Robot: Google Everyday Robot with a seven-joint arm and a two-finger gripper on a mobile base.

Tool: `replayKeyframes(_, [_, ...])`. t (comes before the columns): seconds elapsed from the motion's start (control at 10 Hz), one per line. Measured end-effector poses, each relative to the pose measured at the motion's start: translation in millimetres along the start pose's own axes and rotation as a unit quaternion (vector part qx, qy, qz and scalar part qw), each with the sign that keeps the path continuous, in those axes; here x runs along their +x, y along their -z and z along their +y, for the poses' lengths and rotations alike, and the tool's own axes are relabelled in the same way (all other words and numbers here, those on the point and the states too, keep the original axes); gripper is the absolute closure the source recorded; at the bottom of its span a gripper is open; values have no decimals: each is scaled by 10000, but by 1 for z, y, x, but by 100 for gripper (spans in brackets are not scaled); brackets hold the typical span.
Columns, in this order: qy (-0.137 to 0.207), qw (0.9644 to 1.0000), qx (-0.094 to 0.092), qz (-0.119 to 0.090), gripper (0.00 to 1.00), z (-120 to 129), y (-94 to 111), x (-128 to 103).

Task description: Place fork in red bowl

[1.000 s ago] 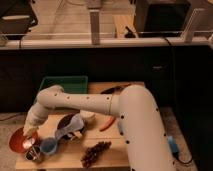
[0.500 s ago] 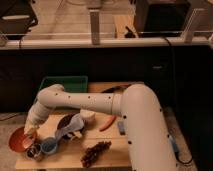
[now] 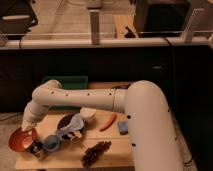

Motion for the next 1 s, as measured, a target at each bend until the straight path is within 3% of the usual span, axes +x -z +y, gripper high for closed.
replayKeyframes(0.4, [224, 9991, 265, 224, 100, 1, 16, -20])
replayKeyframes(1.0, [547, 9950, 756, 346, 100, -5, 51, -50])
